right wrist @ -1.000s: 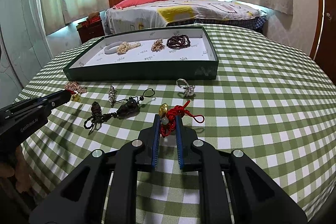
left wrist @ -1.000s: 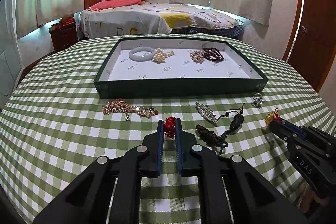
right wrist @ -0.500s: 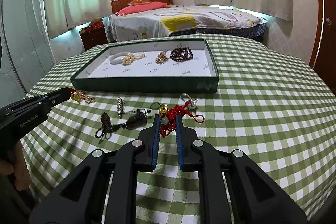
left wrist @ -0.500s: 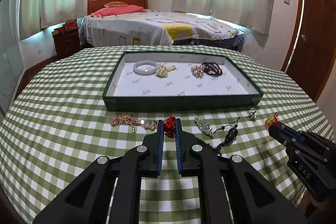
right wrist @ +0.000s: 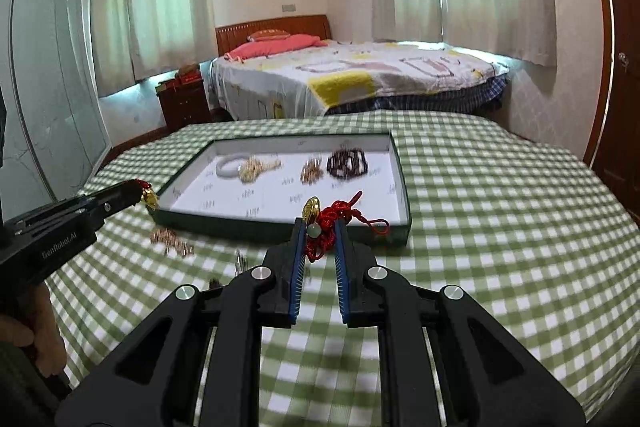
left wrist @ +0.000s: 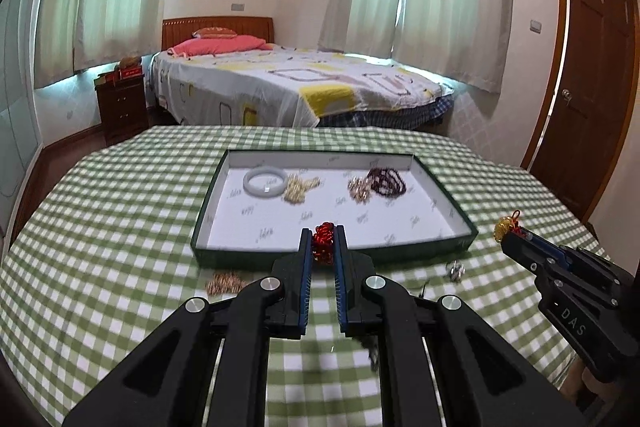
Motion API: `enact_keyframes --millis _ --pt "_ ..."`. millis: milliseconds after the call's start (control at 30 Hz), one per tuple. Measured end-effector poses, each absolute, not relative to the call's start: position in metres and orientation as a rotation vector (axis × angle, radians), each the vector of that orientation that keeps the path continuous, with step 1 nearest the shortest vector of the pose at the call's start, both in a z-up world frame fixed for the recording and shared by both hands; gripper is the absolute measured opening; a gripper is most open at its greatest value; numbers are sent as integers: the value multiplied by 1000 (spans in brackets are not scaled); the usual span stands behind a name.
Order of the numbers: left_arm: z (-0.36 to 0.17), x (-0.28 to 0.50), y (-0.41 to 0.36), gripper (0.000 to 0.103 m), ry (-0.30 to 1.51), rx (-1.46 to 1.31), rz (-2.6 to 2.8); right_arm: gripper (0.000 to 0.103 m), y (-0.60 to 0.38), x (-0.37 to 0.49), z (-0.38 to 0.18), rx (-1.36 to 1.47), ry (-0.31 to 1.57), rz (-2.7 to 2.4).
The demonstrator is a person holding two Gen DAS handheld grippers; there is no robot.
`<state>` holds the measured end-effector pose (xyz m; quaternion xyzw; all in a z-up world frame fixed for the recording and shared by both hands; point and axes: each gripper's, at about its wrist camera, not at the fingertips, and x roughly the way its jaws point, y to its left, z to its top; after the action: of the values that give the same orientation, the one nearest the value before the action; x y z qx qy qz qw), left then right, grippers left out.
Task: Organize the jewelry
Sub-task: 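Carry both tassels over the tray, lower them in and open both tools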
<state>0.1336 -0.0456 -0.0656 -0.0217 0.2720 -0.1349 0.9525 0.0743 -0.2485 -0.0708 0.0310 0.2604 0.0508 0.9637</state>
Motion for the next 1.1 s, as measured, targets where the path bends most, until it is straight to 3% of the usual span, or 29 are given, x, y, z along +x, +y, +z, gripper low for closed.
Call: enact_keyframes --millis 467,1100 --pt "-47 205 -75 11 504 -46 -279 14 -250 158 -50 41 462 112" --pt "-140 304 -94 11 809 -43 -215 15 -262 262 -137 57 773 130"
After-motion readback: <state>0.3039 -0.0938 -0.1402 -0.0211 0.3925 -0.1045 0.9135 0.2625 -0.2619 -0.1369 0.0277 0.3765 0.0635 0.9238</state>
